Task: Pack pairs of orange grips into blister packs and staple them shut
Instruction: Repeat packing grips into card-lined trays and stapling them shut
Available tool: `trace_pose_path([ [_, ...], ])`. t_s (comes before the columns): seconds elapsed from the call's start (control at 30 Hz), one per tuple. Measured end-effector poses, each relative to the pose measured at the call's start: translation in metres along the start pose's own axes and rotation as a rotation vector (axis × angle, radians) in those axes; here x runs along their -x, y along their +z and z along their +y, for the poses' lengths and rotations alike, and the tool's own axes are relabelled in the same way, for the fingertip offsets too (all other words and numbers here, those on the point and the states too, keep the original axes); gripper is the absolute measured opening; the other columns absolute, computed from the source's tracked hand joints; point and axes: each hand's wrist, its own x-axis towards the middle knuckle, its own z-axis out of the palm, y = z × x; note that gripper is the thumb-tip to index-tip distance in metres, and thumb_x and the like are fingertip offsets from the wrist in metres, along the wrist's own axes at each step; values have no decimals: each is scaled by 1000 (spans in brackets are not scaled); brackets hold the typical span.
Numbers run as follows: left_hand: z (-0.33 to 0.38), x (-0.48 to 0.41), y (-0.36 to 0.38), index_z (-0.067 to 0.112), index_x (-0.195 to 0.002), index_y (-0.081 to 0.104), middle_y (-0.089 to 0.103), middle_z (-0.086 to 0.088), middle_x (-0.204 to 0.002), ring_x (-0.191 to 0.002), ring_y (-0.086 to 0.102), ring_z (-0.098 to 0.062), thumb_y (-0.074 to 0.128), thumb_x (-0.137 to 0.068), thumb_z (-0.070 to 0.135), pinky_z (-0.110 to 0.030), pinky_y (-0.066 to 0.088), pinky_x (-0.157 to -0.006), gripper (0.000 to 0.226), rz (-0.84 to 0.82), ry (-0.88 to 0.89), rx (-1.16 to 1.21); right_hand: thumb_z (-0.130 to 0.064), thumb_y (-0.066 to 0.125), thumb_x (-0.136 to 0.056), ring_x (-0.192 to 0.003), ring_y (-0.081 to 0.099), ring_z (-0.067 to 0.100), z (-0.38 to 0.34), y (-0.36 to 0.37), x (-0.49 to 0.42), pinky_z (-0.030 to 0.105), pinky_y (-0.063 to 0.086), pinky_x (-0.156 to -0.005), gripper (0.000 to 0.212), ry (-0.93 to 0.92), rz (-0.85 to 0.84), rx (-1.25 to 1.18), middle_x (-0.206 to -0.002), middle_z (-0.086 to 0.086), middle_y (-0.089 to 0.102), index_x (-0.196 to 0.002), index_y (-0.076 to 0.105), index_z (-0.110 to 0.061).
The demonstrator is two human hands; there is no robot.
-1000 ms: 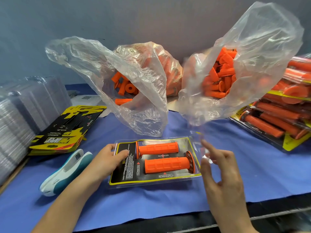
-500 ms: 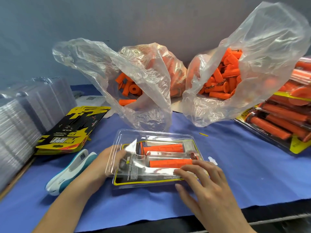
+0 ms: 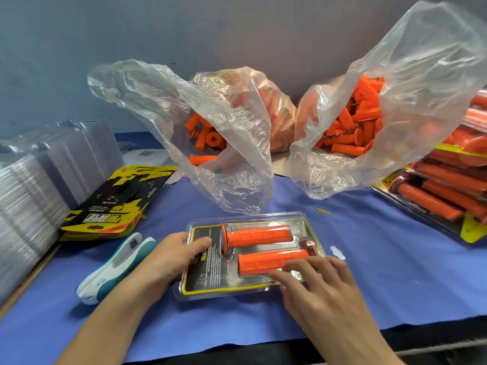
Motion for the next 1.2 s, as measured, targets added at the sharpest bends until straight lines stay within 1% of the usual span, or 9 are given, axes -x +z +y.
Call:
trace_pose_path([
  [0.1,4,3,0,0,-100,70,75,-20,-94,-96,70,-39,64,-94,17,-54,54,-92,19,-13,-31,31,-16,70,-80,-70,55,22,-8,5,-5,36,43,-70,20,-74,-69,-33,-85,-6,61,-93,71,-30],
  [0.23,0,-1,-1,2,-95,69,76,-14,-87,-79,73,-28,64,-94,20,-42,59,-80,19,-11,-28,12,-15,66,-86,-68,52,21,-10,6,-12,35,47,-60,15,-139,-129,-91,-84,-4,59,-94,70,-27],
  [0.33,1,-9,-1,-3,-94,67,75,-16,-85,-75,72,-33,63,-93,37,-41,57,-75,40,51,-31,-75,-18,54,-90,-66,51,19,-7,4,-14,32,48,-59,20,-167,-148,-142,-82,-5,59,-91,71,-28],
  [0.47,8,-19,-5,26,-101,65,73,3,-80,-64,68,-9,67,-90,41,-24,52,-59,19,148,130,-232,-17,50,-89,-66,51,18,-2,5,-15,30,46,-61,25,-198,-182,-166,-82,-7,59,-91,72,-30],
  [0.6,19,-33,-6,28,-96,71,74,10,-88,-71,64,6,68,-91,26,-8,47,-67,6,7,351,-314,-18,50,-89,-65,54,18,0,7,-19,29,49,-60,27,-192,-191,-212,-81,-7,60,-92,73,-31],
  [0.8,52,-60,-14,31,-99,75,75,14,-93,-87,67,-1,60,-89,53,-27,50,-88,28,-286,381,-657,-17,48,-93,-66,52,17,4,11,-20,29,49,-61,28,-174,-202,-277,-81,-7,57,-95,72,-31],
  [0.9,74,-75,-5,29,-106,74,74,11,-100,-97,67,-11,60,-94,48,-31,50,-93,27,-461,364,-829,-14,46,-91,-67,52,17,7,10,-22,29,49,-62,32,-175,-213,-290,-82,-7,57,-96,72,-31],
  [1.07,94,-94,14,19,-100,71,72,-4,-91,-72,56,-9,60,-95,37,-29,51,-71,21,-633,280,-1051,-8,58,-83,-67,48,18,10,10,-22,31,46,-61,28,-167,-205,-290,-84,-6,57,-95,70,-30],
  [1.2,96,-97,17,18,-101,67,63,12,-76,-64,52,-1,58,-98,29,-17,48,-62,15,-655,219,-1061,-8,61,-81,-66,49,18,12,11,-22,30,45,-60,28,-152,-191,-284,-82,-6,56,-94,71,-31],
])
